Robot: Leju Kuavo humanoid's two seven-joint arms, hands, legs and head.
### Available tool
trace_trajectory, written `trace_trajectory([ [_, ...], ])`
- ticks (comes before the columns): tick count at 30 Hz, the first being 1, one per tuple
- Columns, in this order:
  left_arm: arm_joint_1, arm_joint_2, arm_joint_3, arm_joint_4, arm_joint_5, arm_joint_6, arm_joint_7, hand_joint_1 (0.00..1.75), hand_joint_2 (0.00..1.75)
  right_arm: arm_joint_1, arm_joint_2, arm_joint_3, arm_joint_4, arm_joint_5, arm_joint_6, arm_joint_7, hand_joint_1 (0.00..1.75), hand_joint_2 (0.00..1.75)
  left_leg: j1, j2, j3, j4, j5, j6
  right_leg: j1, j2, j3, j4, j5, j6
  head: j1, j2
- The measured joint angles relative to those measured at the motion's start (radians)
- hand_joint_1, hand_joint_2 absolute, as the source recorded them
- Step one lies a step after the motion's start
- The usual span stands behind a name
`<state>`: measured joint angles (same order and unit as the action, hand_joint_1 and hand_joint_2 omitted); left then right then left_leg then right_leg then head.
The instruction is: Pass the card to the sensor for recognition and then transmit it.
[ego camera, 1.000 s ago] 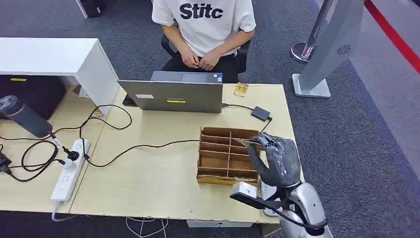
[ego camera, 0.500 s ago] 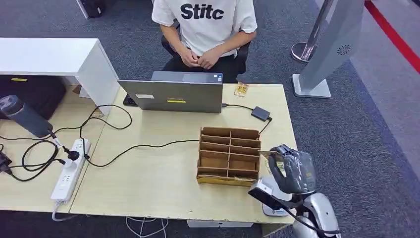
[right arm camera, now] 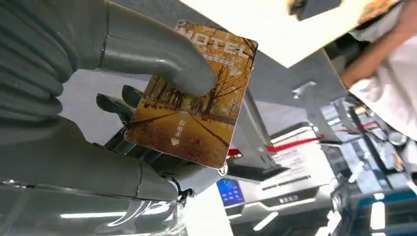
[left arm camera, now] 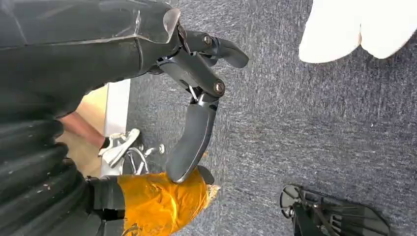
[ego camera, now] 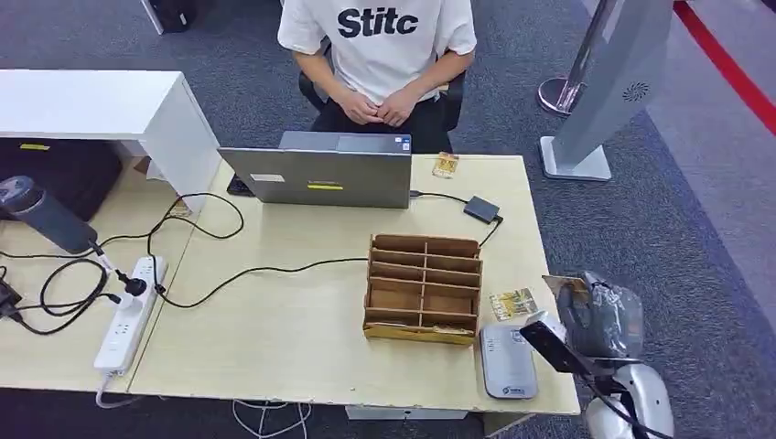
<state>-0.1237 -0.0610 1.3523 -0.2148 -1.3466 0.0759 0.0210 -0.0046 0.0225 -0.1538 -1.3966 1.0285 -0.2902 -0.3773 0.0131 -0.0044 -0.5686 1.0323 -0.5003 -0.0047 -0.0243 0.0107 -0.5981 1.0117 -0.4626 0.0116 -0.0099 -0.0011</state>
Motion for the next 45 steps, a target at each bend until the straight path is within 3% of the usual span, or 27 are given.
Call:
trace_trajectory([
  [3,0.0,0.003,0.0,0.0,0.0,-0.001,0.0,0.0,1.75,0.002,0.0,-0.009,0.017,0.01,0.043,-0.003,1.75,1.75,0.0,0.0,0.0,0.0,0.0,0.0,0.0,0.0,0.0,0.0,0.0,0.0,0.0,0.0],
  [16,0.0,0.005,0.0,0.0,0.001,-0.002,0.0,0.0,1.75,0.003,-0.005,-0.014,0.069,0.018,0.07,-0.002,1.75,1.75,0.0,0.0,0.0,0.0,0.0,0.0,0.0,0.0,0.0,0.0,0.0,0.0,0.0,0.0],
  [32,0.0,0.013,0.0,0.0,0.003,-0.01,0.0,0.0,1.75,-0.011,-0.112,0.117,0.217,0.003,0.143,0.025,1.75,1.75,0.0,0.0,0.0,0.0,0.0,0.0,0.0,0.0,0.0,0.0,0.0,0.0,0.0,0.0],
  [45,0.0,0.014,0.0,0.0,0.003,-0.01,0.0,0.0,1.75,-0.02,-0.143,0.163,0.245,-0.013,0.152,0.031,1.75,1.75,0.0,0.0,0.001,0.0,0.0,0.0,0.0,0.0,0.001,0.0,0.0,0.0,0.0,0.0],
])
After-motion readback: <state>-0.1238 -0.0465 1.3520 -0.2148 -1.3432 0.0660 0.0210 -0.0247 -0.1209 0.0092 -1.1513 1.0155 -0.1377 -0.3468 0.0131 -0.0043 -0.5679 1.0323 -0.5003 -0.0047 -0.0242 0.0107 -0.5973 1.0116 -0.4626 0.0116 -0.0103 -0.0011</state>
